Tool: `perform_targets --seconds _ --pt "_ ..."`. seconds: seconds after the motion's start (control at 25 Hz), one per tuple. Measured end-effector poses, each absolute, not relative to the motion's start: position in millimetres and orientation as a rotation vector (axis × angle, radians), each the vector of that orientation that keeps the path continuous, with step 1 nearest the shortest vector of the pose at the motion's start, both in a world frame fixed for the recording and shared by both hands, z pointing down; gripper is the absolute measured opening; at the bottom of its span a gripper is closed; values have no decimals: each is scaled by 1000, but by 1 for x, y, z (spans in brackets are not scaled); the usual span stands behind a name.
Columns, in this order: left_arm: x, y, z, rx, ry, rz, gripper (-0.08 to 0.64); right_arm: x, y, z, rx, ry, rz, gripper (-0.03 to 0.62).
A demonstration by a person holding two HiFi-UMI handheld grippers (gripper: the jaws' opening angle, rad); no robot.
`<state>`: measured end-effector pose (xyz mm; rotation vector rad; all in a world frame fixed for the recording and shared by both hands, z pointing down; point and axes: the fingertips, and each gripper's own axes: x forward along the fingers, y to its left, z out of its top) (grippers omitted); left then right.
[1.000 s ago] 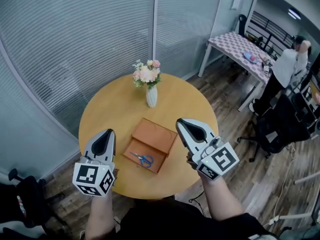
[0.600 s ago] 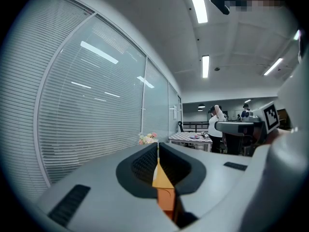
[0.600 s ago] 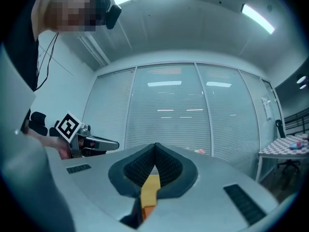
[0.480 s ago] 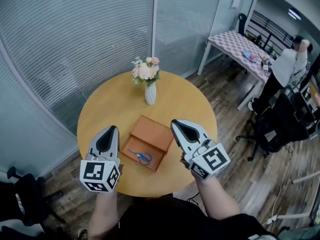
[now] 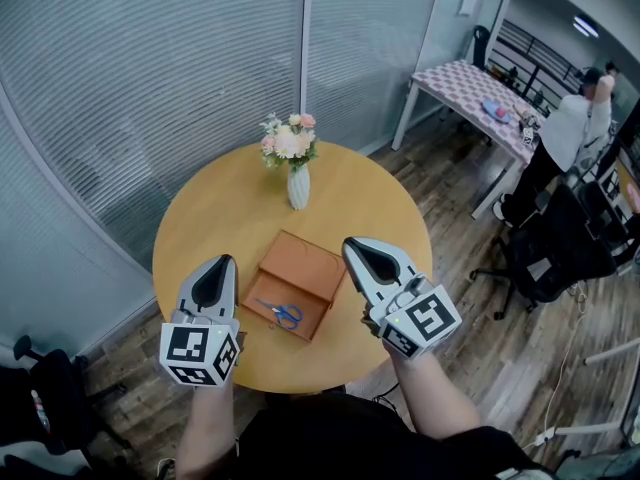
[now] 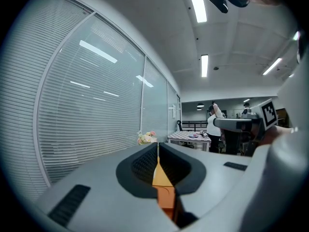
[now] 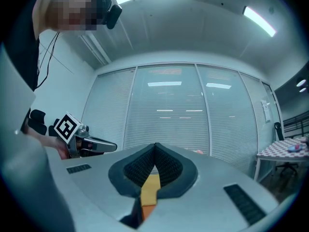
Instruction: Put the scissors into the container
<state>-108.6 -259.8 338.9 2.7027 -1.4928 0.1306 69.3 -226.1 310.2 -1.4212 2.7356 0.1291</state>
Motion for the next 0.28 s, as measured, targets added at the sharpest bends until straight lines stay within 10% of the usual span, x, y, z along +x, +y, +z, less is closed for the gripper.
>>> perform_targets --seconds 0.28 --pt "-115 -260 338 2703 -1495 124 21 66 -226 312 -1428 2738 121 34"
